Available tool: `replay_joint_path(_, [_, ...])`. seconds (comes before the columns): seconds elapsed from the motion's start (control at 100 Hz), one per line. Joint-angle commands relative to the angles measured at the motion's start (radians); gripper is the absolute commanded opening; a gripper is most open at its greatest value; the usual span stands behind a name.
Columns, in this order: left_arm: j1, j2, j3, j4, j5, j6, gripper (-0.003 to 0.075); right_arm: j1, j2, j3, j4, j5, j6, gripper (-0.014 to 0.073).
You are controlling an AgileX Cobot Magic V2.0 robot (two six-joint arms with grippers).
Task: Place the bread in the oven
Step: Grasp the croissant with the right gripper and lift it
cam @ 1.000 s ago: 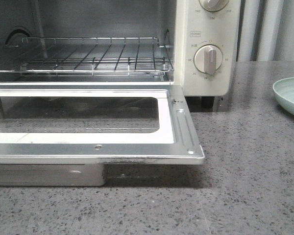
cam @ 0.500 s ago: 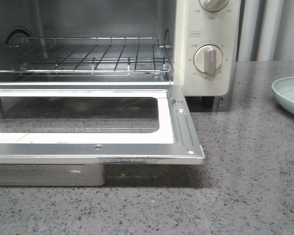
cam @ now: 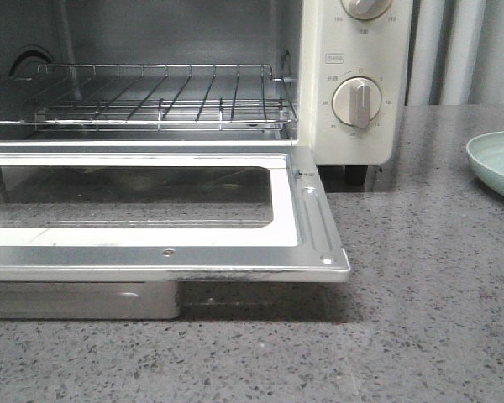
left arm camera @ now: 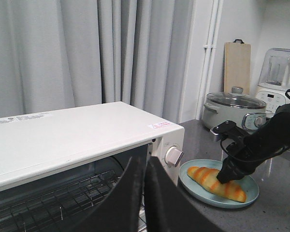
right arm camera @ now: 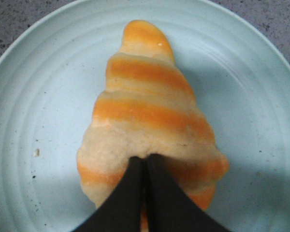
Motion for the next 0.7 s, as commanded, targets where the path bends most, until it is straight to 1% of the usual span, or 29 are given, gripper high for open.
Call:
replay_joint_path(0.0, [-0.002,0.008,-0.031,-0.025,-0.077,-0.008,-0.0021,-0.005,-0.018,-0.031,-0.007,0.054,0.004,-0.0074])
replay_joint_path(0.21, [-0.002,0.008,-0.031,-0.032,-0.077,-0.008,-0.0021,-0.003,-0.128,-0.137,-0.005,0.183,0.002,-0.0074])
replay_joint_path(0.42, [-0.002,0.008,-0.031,-0.036,-0.088,-0.008,-0.0021,-0.003,-0.259,-0.22,-0.003,0.274,-0.025,-0.0074])
replay_joint_path(0.52, [-0.002,0.008,-0.031,-0.036,-0.099,-0.008,-0.0021,-0.003,-0.307,-0.249,0.048,0.327,-0.079,-0.0074])
replay_joint_path(0.69, [-0.002,0.008,-0.031,-0.04,-0.106,-0.008,-0.0021,-0.003,-0.383,-0.281,0.199,0.427,-0.196,-0.0074])
